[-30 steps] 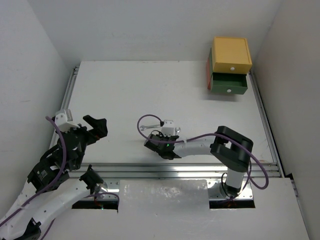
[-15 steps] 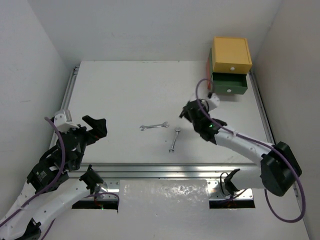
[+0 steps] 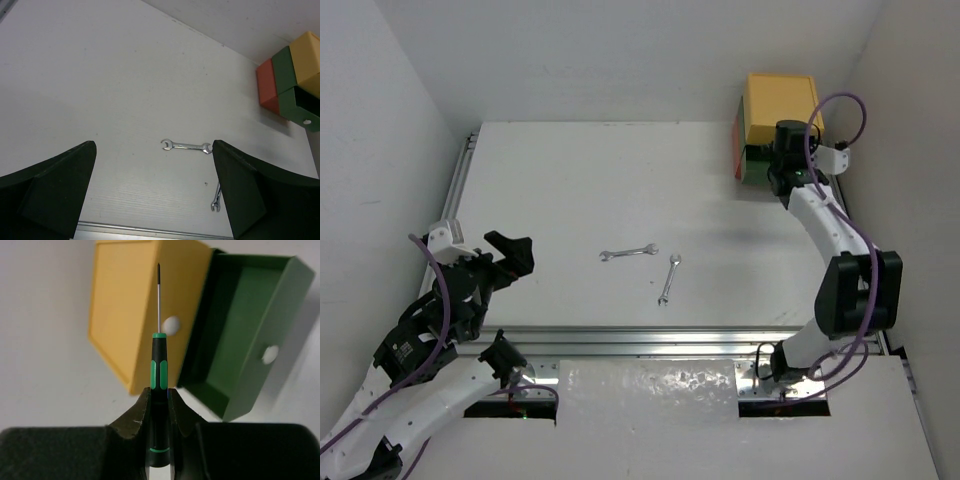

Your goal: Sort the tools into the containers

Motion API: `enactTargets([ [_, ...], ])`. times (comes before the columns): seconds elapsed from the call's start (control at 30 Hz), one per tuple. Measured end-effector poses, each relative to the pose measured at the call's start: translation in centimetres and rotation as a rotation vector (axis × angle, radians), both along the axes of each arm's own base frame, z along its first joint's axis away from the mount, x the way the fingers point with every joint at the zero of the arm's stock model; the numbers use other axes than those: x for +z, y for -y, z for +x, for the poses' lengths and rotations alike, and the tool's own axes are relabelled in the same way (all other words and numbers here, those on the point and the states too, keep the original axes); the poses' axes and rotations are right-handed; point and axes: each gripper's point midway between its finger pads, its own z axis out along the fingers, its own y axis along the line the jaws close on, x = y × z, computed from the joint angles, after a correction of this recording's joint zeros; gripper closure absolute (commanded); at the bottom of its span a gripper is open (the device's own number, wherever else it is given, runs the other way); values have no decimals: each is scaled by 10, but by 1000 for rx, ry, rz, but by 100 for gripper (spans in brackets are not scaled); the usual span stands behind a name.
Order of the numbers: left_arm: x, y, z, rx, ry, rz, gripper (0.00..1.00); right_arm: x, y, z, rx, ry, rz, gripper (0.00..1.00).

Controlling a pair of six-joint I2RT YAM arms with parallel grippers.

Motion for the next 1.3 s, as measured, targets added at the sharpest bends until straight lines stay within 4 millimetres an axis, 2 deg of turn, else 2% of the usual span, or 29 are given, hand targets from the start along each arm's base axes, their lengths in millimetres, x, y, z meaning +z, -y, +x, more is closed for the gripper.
enactTargets([
  [0.1,0,0,0,-2,0,1,0,-28,22,11,-26,-56,27,100],
  [0.2,1,2,0,-12,2,0,0,-50,29,23,-9,-122,17,99],
  [0.27,1,4,2,-21,-1,5,0,-52,30,35,11,-125,18,97],
  [0.33,0,7,3,-28,-6,13,0,-53,29,37,22,-124,19,92],
  [0.43,-3,11,6,-39,-20,25,0,-52,31,44,34,-117,18,75],
  [0.47,-3,11,6,-42,-23,27,0,-51,31,47,40,-116,17,62],
  [0.5,-4,12,6,-43,-24,28,0,-52,32,48,42,-114,20,57],
  [0.77,0,10,4,-44,-6,15,0,-49,27,51,80,-118,18,44],
  [0.83,0,10,4,-45,-5,14,0,-45,24,53,101,-112,17,47],
  [0.9,0,10,4,-45,-5,14,0,-40,19,55,137,-101,6,58],
  [0.93,0,10,4,-45,-5,13,0,-38,17,54,156,-89,1,82],
  [1.0,0,10,4,-45,-5,13,0,-35,10,42,189,-63,-4,99],
  [1.13,0,10,4,-46,-5,13,0,-40,3,0,220,-43,3,100],
  [1.23,0,10,4,-46,-4,13,0,-58,3,-29,225,-45,-8,100],
  [1.3,1,10,3,-46,-3,12,0,-78,5,-43,232,-57,-7,100],
])
